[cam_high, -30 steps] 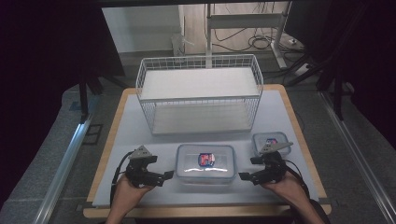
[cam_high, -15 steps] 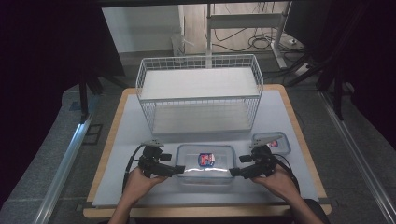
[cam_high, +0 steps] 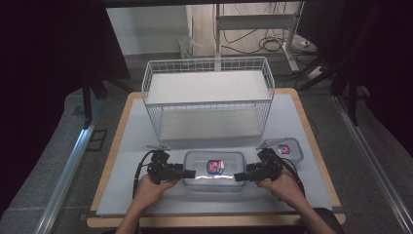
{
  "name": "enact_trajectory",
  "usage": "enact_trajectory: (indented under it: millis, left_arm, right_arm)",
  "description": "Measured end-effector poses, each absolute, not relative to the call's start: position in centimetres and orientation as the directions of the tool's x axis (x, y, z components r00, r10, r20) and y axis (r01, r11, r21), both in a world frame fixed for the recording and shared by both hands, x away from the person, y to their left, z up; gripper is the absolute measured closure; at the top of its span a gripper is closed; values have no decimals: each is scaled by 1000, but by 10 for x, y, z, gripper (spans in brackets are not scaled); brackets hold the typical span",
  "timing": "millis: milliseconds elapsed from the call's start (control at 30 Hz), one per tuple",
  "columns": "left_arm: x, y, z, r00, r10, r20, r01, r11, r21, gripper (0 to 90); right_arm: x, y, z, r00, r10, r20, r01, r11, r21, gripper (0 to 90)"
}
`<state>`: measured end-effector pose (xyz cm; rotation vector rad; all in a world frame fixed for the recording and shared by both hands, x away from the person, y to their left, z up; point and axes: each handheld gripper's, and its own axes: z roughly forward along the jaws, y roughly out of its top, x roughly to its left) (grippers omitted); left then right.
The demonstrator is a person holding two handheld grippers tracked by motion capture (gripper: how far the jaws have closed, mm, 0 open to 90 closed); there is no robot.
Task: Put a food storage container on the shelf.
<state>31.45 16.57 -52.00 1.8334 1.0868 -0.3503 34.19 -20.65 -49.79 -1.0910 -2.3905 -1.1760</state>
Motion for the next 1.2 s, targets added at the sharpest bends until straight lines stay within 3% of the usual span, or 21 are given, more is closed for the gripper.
enact_trajectory:
  millis: [100, 267, 567, 800, 1200]
  left_arm:
    - [314, 168, -521, 559, 523, -643, 805, -156, 573, 298]
    - [303, 171, -513, 583, 532, -614, 780, -157, 605, 376]
    - [285, 171, -506, 616, 558, -556, 741, -172, 649, 437]
    - [267, 173, -503, 640, 562, -524, 708, -166, 686, 505]
    - [255, 176, -505, 627, 560, -542, 714, -134, 687, 533]
  right_arm:
    - [342, -209, -499, -665, 511, 544, 742, 374, 556, 228]
    - [338, -219, -494, -660, 496, 565, 744, 329, 581, 390]
    - [327, -224, -488, -670, 486, 562, 732, 306, 608, 491]
    - [314, -227, -484, -692, 471, 548, 710, 305, 635, 538]
    - [309, -226, -489, -698, 462, 548, 707, 317, 633, 514]
